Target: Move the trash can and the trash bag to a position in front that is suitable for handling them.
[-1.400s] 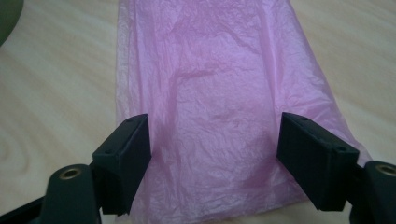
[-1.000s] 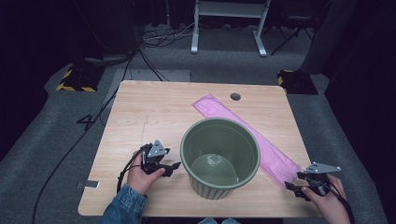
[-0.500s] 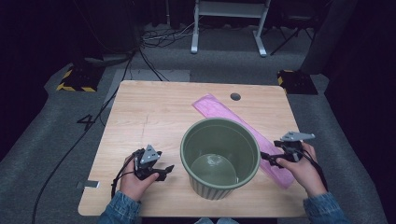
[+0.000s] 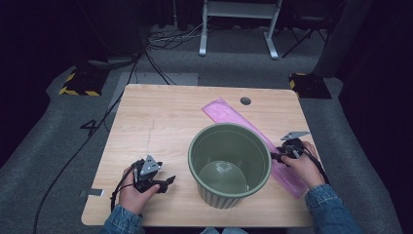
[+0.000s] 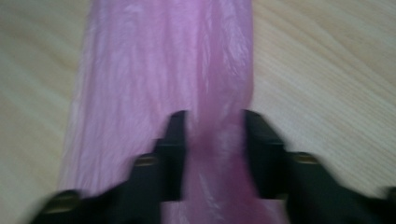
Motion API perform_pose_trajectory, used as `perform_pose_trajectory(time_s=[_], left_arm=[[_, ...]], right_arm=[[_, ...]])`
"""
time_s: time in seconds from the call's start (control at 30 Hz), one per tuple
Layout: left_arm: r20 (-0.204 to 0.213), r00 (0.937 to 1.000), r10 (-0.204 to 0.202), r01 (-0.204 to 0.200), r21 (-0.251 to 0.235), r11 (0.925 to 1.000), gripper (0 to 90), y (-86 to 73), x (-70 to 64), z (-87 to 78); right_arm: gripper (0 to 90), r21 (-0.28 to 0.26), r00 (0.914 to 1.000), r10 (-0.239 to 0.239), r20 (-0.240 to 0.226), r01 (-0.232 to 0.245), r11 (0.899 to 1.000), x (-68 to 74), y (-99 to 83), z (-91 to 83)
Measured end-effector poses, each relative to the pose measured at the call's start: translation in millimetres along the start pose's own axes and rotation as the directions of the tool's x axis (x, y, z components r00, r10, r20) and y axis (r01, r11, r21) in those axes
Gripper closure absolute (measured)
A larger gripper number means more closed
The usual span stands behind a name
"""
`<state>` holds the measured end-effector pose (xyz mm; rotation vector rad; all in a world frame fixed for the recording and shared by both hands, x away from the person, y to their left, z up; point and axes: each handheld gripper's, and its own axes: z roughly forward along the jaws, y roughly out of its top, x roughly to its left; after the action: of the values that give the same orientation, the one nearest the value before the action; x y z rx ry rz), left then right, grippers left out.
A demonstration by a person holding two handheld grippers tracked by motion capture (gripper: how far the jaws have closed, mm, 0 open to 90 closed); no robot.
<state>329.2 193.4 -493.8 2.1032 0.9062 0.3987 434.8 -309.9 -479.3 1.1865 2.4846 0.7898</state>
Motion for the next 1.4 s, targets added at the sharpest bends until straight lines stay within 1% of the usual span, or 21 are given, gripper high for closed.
perform_pose_trajectory(time_s=[0.1, 0.23, 0.3, 0.33, 0.43, 0.47, 0.57, 0.6, 0.67, 0.7, 0.73, 0.77, 0.8, 0.9, 1.0, 1.1, 1.2, 1.3, 1.33, 1.37, 1.4], left_arm=[[0.008, 0.9999, 0.009, -0.009, 0.000, 1.0000, 26.9, 3.5, -0.5, 3.6], [0.026, 0.9995, 0.016, -0.015, -0.015, 0.9998, 26.8, 9.0, -1.3, 10.0], [0.030, 0.9991, 0.030, -0.030, -0.007, 0.9995, 26.7, 12.1, -2.0, 13.5], [0.036, 0.9990, 0.026, -0.026, -0.010, 0.9996, 26.6, 13.3, -2.7, 14.9], [0.046, 0.9981, 0.041, -0.041, -0.011, 0.9991, 26.6, 18.2, -3.5, 19.2], [0.046, 0.9981, 0.041, -0.041, -0.011, 0.9991, 26.6, 18.2, -3.5, 19.2], [0.055, 0.9977, 0.041, -0.041, -0.008, 0.9991, 26.6, 20.2, -5.1, 21.3], [0.054, 0.9975, 0.046, -0.045, -0.007, 0.9989, 26.6, 20.6, -5.3, 21.9], [0.057, 0.9973, 0.047, -0.047, 0.000, 0.9989, 26.6, 21.2, -5.8, 23.2], [0.056, 0.9973, 0.047, -0.048, 0.002, 0.9989, 26.5, 21.2, -5.9, 23.8], [0.056, 0.9972, 0.050, -0.050, 0.003, 0.9987, 26.5, 21.2, -5.6, 24.3], [0.058, 0.9973, 0.046, -0.047, 0.003, 0.9989, 26.5, 21.2, -5.5, 24.7], [0.057, 0.9974, 0.043, -0.044, 0.004, 0.9990, 26.5, 21.2, -5.4, 24.8], [0.054, 0.9978, 0.038, -0.038, -0.004, 0.9993, 26.5, 21.5, -6.2, 23.3], [0.046, 0.9981, 0.042, -0.041, -0.007, 0.9991, 26.4, 21.5, -5.8, 20.7], [0.045, 0.9980, 0.045, -0.045, 0.002, 0.9990, 26.1, 20.5, -5.0, 19.7], [0.045, 0.9978, 0.049, -0.050, 0.011, 0.9987, 26.1, 19.9, -5.5, 19.5], [0.046, 0.9975, 0.054, -0.054, 0.013, 0.9984, 25.9, 19.2, -6.5, 18.4], [0.044, 0.9973, 0.059, -0.059, 0.013, 0.9982, 25.9, 19.0, -6.1, 17.9], [0.041, 0.9975, 0.058, -0.059, 0.013, 0.9982, 25.9, 18.9, -5.8, 17.5], [0.039, 0.9978, 0.054, -0.054, 0.011, 0.9985, 25.9, 18.9, -5.6, 17.2]], right_arm=[[80.4, 0.024, 1.0000, -0.005, -0.003, 0.005, 1.000, 3.4, -4.2, -5.3], [88.2, 0.051, 0.9993, 0.037, -0.010, -0.036, 0.998, 11.7, -22.9, -22.8], [88.7, 0.053, 0.9988, 0.047, -0.014, -0.046, 0.998, 13.3, -27.6, -27.4], [89.1, 0.051, 0.9970, 0.075, -0.020, -0.074, 0.996, 16.2, -38.0, -36.7], [89.1, 0.055, 0.9940, 0.108, -0.019, -0.106, 0.993, 20.1, -55.0, -51.6], [89.1, 0.055, 0.9940, 0.108, -0.019, -0.106, 0.993, 20.1, -55.0, -51.6], [88.9, 0.067, 0.9922, 0.123, -0.019, -0.122, 0.990, 25.2, -74.8, -65.1], [86.9, 0.080, 0.9907, 0.135, -0.014, -0.134, 0.988, 29.7, -87.6, -73.5], [82.7, 0.079, 0.9896, 0.144, -0.012, -0.142, 0.987, 31.3, -92.7, -78.2], [58.2, 0.048, 0.9890, 0.148, -0.001, -0.148, 0.988, 33.5, -98.7, -86.5], [58.2, 0.048, 0.9890, 0.148, -0.001, -0.148, 0.988, 33.5, -98.7, -86.5], [31.6, 0.001, 0.9953, 0.094, 0.026, -0.094, 0.996, 36.0, -96.9, -88.7], [31.6, 0.001, 0.9953, 0.094, 0.026, -0.094, 0.996, 36.0, -96.9, -88.7], [17.5, -0.016, 0.9987, 0.049, 0.015, -0.049, 0.999, 44.0, -85.9, -80.6], [17.3, 0.013, 0.9985, 0.055, 0.010, -0.055, 0.998, 52.2, -75.0, -65.5], [16.6, 0.031, 0.9965, 0.078, 0.029, -0.079, 0.996, 60.8, -66.7, -48.8], [16.4, 0.044, 0.9959, 0.077, 0.046, -0.079, 0.996, 62.2, -63.7, -41.9], [9.8, 0.055, 0.9964, 0.072, 0.046, -0.074, 0.996, 62.5, -60.8, -35.8], [10.8, 0.059, 0.9967, 0.069, 0.043, -0.071, 0.996, 62.2, -60.2, -35.5], [20.5, 0.057, 0.9977, 0.057, 0.035, -0.059, 0.997, 62.9, -58.7, -37.4], [20.5, 0.057, 0.9977, 0.057, 0.035, -0.059, 0.997, 62.9, -58.7, -37.4]])
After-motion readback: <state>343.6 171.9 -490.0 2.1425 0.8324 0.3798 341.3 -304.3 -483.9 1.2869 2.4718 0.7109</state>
